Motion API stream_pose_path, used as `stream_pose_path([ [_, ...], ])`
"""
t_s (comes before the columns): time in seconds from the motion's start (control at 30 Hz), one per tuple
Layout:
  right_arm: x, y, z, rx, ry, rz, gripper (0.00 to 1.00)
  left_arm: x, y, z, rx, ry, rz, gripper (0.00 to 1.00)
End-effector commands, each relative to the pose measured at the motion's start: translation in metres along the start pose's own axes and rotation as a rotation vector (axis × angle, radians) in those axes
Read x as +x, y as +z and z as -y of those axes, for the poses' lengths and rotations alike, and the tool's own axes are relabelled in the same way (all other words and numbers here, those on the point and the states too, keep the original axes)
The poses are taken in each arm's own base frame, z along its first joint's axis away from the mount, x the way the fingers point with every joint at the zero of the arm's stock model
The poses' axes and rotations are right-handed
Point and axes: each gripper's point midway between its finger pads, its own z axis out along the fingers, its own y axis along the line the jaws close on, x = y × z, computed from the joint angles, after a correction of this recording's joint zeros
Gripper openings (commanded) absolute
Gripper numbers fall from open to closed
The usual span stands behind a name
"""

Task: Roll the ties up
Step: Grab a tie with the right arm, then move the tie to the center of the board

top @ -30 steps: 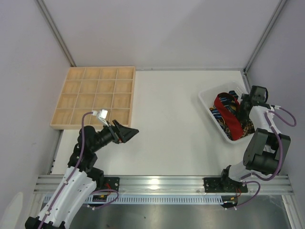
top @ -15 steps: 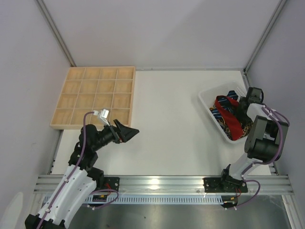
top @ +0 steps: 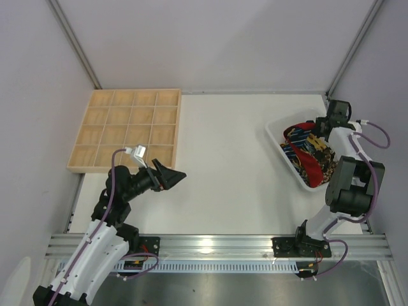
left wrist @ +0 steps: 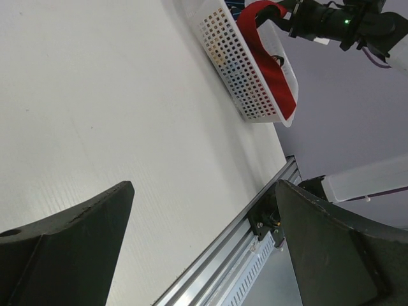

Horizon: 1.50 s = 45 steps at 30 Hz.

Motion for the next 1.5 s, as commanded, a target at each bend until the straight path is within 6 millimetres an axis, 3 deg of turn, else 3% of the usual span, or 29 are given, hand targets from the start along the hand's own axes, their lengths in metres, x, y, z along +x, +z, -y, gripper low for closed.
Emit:
stream_pose_path([
  [0.0,-0.015,-0.05,-0.042,-0.105,-0.186,0.074,0.02,-0.011,-0.005,0.013,0.029,0.012,0.04,1.0],
  [0.03,-0.017,-0.057,-0.041,-0.095,-0.239,0.092,0.0,-0.009,-0.006,0.011,0.023,0.006,0.035,1.0],
  [0.17,-0.01,-0.109,-0.084,-0.242,-0.503,0.119,0.0,-0.008,-0.01,0.01,0.002,0.008,0.027,1.0],
  [0.2,-0.01,-0.135,-0.1,-0.294,-0.542,0.116,0.0,-0.007,-0.012,0.012,0.004,0.013,0.022,1.0],
  [0.3,-0.007,-0.187,-0.124,-0.425,-0.708,0.143,0.0,-0.005,-0.015,0.012,-0.006,0.007,0.013,1.0],
  [0.33,-0.01,-0.228,-0.134,-0.485,-0.722,0.197,0.0,-0.006,-0.017,0.015,0.001,0.006,0.019,1.0],
  [0.4,-0.024,-0.265,-0.135,-0.523,-0.788,0.261,0.0,-0.004,-0.019,0.015,-0.001,-0.003,0.018,1.0],
  [0.43,-0.031,-0.304,-0.142,-0.592,-0.778,0.295,0.0,-0.004,-0.019,0.016,-0.001,-0.009,0.018,1.0],
  [0.5,-0.049,-0.332,-0.135,-0.589,-0.818,0.334,0.0,-0.004,-0.021,0.018,0.006,-0.016,0.02,1.0],
  [0.53,-0.067,-0.367,-0.14,-0.636,-0.793,0.389,0.0,-0.004,-0.022,0.022,0.018,-0.023,0.017,1.0],
  [0.63,-0.087,-0.409,-0.135,-0.684,-0.808,0.439,0.0,-0.004,-0.024,0.028,0.04,-0.039,0.017,1.0],
  [0.67,-0.094,-0.433,-0.136,-0.738,-0.793,0.452,0.0,-0.005,-0.025,0.031,0.047,-0.04,0.018,1.0],
  [0.7,-0.094,-0.441,-0.132,-0.753,-0.8,0.44,0.0,-0.006,-0.026,0.033,0.052,-0.039,0.025,1.0],
  [0.8,-0.079,-0.453,-0.12,-0.803,-0.83,0.339,0.0,-0.011,-0.03,0.041,0.068,-0.04,0.043,1.0],
  [0.87,-0.057,-0.455,-0.11,-0.858,-0.823,0.22,0.0,-0.016,-0.034,0.046,0.071,-0.039,0.06,1.0],
  [0.9,-0.033,-0.433,-0.102,-0.852,-0.853,0.126,0.0,-0.017,-0.036,0.047,0.068,-0.037,0.069,1.0],
  [1.0,-0.001,-0.415,-0.083,-0.848,-0.846,0.006,0.0,-0.021,-0.041,0.049,0.046,-0.037,0.091,1.0],
  [1.07,0.021,-0.391,-0.067,-0.793,-0.861,-0.039,0.0,-0.027,-0.047,0.053,0.03,-0.028,0.11,1.0],
  [1.17,0.074,-0.389,-0.054,-0.815,-0.941,-0.092,0.0,-0.031,-0.056,0.051,-0.015,-0.026,0.138,1.0],
  [1.2,0.074,-0.383,-0.055,-0.774,-0.946,-0.014,0.0,-0.029,-0.058,0.05,-0.03,-0.029,0.135,1.0],
  [1.23,0.119,-0.393,-0.04,-0.804,-1.047,-0.077,0.0,-0.032,-0.06,0.047,-0.05,-0.025,0.154,1.0],
  [1.3,0.137,-0.392,-0.031,-0.763,-1.091,0.014,0.0,-0.036,-0.067,0.048,-0.071,-0.017,0.181,1.0],
  [1.33,0.177,-0.4,-0.009,-0.777,-1.188,-0.013,0.0,-0.037,-0.072,0.045,-0.105,-0.022,0.195,1.0],
  [1.4,0.199,-0.395,0.013,-0.726,-1.214,0.045,0.01,-0.04,-0.082,0.038,-0.166,-0.027,0.23,1.0],
  [1.47,0.246,-0.395,0.052,-0.735,-1.33,0.021,0.03,-0.045,-0.1,0.024,-0.278,-0.05,0.295,1.0],
])
